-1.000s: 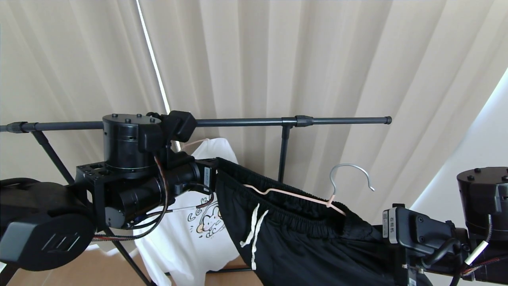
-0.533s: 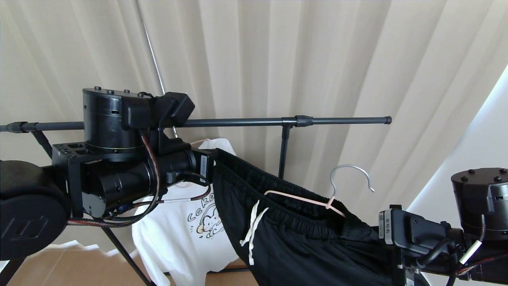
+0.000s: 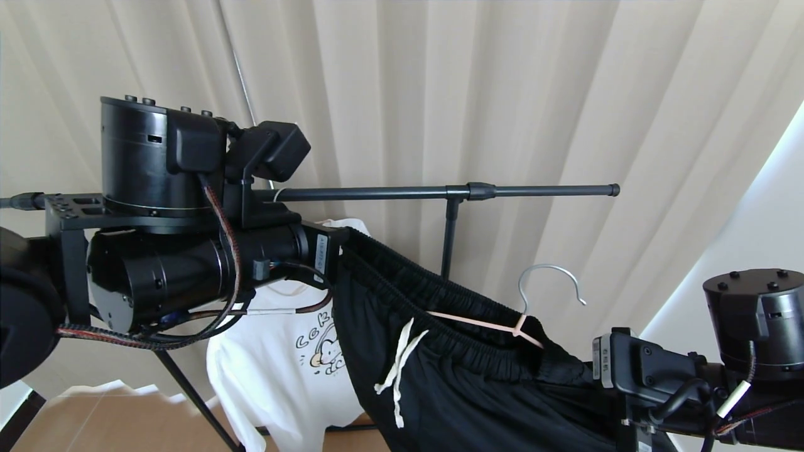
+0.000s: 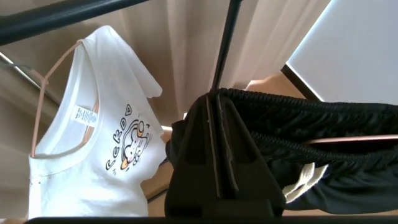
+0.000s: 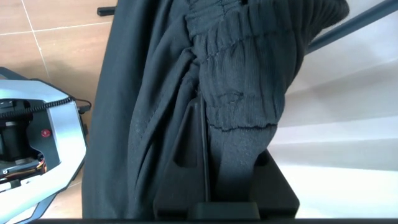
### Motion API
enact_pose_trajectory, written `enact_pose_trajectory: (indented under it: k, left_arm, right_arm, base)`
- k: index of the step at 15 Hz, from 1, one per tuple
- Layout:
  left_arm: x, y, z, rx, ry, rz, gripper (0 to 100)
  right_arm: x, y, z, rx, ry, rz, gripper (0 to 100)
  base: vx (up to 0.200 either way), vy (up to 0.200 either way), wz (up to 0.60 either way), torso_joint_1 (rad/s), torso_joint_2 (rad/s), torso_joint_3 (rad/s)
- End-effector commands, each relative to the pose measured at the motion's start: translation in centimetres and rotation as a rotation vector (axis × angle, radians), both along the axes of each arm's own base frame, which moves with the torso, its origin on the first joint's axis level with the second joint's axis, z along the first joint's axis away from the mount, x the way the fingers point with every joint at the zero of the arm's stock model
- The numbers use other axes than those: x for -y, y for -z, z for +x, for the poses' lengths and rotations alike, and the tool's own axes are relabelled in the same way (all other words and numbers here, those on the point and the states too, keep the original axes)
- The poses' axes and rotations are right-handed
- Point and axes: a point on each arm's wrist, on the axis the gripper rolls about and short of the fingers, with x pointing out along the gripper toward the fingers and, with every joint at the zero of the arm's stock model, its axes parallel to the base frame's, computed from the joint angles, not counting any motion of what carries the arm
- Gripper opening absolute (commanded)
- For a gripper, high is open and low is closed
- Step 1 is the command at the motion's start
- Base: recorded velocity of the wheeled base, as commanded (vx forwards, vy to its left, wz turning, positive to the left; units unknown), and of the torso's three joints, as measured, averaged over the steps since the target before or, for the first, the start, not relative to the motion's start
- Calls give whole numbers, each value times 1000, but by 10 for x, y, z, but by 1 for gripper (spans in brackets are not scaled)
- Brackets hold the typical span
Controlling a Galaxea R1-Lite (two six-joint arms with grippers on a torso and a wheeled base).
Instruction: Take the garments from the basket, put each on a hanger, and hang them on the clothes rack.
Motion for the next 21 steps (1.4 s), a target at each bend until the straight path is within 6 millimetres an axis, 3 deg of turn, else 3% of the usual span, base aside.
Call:
enact_pose_trajectory:
  k: [1,6,10,15,18,21]
  left_arm:
    - [2,-12,-6,23,17,-17,0]
    - [13,-1,-26,-67,89,57,0]
    - [23,21,-28,-159,120,136,0]
    - [30,26,-28,-182,134,147,0]
    - [40,20,-24,-184,130,102,0]
    - [52,-1,-26,-195,135,34,0]
  right_arm:
    - [-1,2,2,-8,0,-5,0]
    - [-8,3,10,-20,12,4,0]
    - [-17,-4,16,-14,74,89,0]
    - [-28,-4,19,-13,110,173,0]
    - [-31,-1,20,-20,111,161,0]
    - [-35,12,25,-43,144,111,0]
  base:
    - [0,0,0,0,0,0]
    - [0,0,0,0,0,0]
    - [0,0,0,0,0,0]
    - [0,0,0,0,0,0]
    - [0,0,0,0,0,0]
    - [0,0,0,0,0,0]
